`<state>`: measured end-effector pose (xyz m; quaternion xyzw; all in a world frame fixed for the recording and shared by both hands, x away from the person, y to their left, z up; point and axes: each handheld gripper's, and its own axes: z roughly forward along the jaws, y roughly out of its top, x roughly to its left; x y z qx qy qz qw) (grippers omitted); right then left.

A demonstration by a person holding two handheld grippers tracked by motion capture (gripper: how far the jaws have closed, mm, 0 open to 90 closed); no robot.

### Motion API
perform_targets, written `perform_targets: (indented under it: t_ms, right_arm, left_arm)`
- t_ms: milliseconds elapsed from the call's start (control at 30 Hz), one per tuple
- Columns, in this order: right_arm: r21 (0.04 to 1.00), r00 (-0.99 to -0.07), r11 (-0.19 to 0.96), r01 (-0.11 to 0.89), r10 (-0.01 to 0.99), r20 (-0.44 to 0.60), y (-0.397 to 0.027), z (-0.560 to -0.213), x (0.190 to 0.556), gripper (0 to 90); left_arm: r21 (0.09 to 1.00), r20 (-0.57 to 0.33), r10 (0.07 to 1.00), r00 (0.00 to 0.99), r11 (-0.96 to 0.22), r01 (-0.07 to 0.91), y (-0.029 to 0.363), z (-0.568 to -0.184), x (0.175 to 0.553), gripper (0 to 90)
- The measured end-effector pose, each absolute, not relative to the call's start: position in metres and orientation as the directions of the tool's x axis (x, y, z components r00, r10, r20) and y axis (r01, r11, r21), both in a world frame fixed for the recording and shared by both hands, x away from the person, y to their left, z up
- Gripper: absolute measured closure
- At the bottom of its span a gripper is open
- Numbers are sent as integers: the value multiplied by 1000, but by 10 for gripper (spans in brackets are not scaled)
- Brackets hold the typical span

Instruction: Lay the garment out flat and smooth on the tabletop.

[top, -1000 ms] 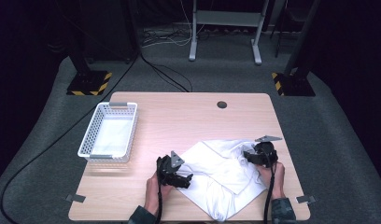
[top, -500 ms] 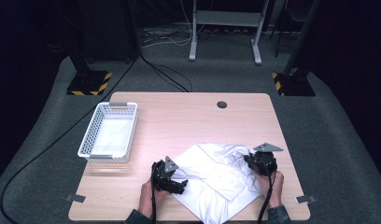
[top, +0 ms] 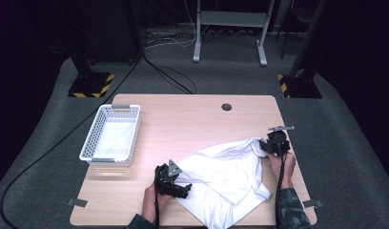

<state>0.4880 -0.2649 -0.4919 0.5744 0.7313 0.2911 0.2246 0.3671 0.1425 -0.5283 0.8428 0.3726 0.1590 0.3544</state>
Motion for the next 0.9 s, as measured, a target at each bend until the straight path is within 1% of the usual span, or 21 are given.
perform_targets:
  t_ms: [67, 100, 167, 200, 300, 367, 467, 500, 533, 633, 700, 767, 900]
  right_arm:
    - [731, -243, 143, 668, 970, 32, -270, -479, 474, 578]
    - [755, -252, 139, 640, 967, 36, -271, -472, 466, 550]
    - [780, -284, 147, 608, 958, 41, -271, -463, 450, 523]
    - [782, -303, 159, 603, 952, 40, -270, -462, 444, 486]
    - [765, -346, 193, 614, 937, 41, -265, -467, 438, 427]
    - [747, -342, 209, 632, 939, 26, -262, -474, 441, 376]
    - [719, -333, 199, 666, 942, 48, -260, -485, 454, 331]
    - [709, -331, 198, 677, 942, 53, -258, -489, 459, 342]
    - [697, -334, 200, 688, 941, 60, -257, -492, 463, 392]
    - [683, -344, 211, 699, 937, 63, -255, -499, 472, 653]
    - [687, -333, 211, 696, 942, 49, -254, -499, 476, 752]
    - [693, -322, 200, 692, 945, 49, -256, -495, 482, 807]
    - [713, -299, 191, 674, 954, 27, -260, -481, 496, 823]
  left_arm:
    - [716, 4, 741, 672, -471, 516, 143, -528, 367, 14]
    - [716, 4, 741, 672, -471, 516, 143, -528, 367, 13]
    - [715, 4, 741, 671, -471, 516, 143, -528, 367, 13]
    - [715, 4, 741, 671, -471, 516, 143, -528, 367, 13]
    - [715, 4, 741, 672, -471, 516, 142, -528, 367, 13]
    - [715, 3, 741, 671, -471, 516, 142, -528, 367, 13]
    - [715, 3, 741, 671, -471, 516, 142, -528, 367, 13]
    - [716, 3, 741, 671, -471, 516, 142, -528, 367, 13]
    - [716, 3, 741, 671, -471, 516, 143, -528, 367, 13]
    - [716, 4, 741, 672, -471, 516, 143, -528, 367, 13]
    - [716, 4, 741, 671, -471, 516, 142, -528, 367, 13]
    - [716, 4, 741, 671, -471, 516, 142, -528, 367, 13]
    - [716, 5, 741, 672, -472, 515, 143, -528, 367, 13]
